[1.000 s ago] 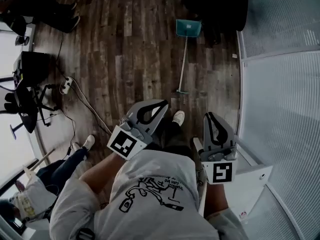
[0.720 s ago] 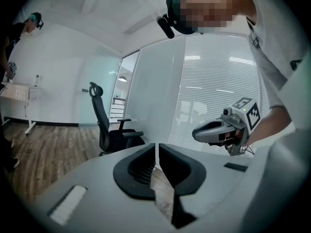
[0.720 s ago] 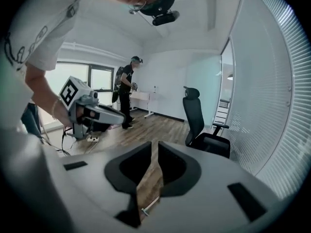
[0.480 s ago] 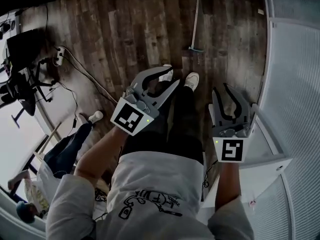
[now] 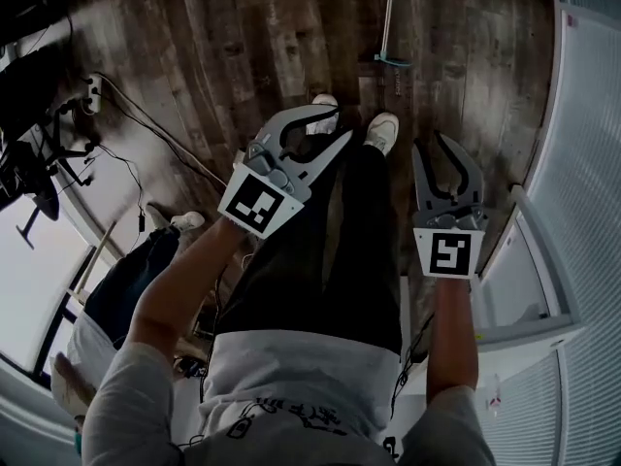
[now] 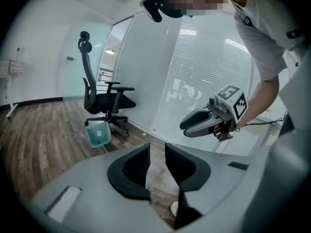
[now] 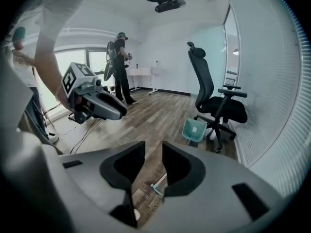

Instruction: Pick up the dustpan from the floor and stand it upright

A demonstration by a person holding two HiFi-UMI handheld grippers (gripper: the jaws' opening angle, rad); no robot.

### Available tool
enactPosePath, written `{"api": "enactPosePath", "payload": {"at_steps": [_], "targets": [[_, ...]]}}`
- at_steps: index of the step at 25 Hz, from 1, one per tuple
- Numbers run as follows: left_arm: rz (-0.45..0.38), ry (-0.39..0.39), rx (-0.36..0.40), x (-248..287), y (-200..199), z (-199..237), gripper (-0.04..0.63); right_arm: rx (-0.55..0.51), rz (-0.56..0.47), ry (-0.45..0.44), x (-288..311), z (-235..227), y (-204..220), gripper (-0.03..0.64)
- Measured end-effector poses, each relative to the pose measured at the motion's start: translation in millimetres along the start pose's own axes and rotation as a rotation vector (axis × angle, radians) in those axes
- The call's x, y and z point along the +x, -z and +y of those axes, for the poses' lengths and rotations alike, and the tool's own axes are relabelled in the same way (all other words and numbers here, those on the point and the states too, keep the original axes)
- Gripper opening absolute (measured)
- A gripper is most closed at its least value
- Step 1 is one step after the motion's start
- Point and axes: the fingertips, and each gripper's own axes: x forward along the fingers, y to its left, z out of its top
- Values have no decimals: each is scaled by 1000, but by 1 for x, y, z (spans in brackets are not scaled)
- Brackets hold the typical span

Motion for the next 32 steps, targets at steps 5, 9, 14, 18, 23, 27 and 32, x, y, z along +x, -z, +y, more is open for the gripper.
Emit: {"api": "enactPosePath", "payload": {"at_steps": [5, 9, 14, 18, 23, 27, 32], "targets": [[85, 29, 64, 47, 66, 14, 87, -63, 67, -22, 42, -2, 71, 107], [113, 53, 88, 76, 103, 30, 87, -111, 86, -57, 80, -3, 106, 110], [147, 87, 157, 108, 147, 41, 87, -113, 93, -61, 127, -9, 155, 110], [161, 104, 183, 134, 177, 46, 87, -118, 129, -67, 153, -14, 194, 111], [182, 132, 193, 167, 224, 53, 87, -116, 157, -72, 191, -23, 242, 112], [198, 141, 210, 195, 267, 67, 87, -140, 172, -96, 227, -27, 284, 112], [207, 132, 216, 234, 319, 103, 87, -123, 188, -120, 279, -33, 339, 115]]}}
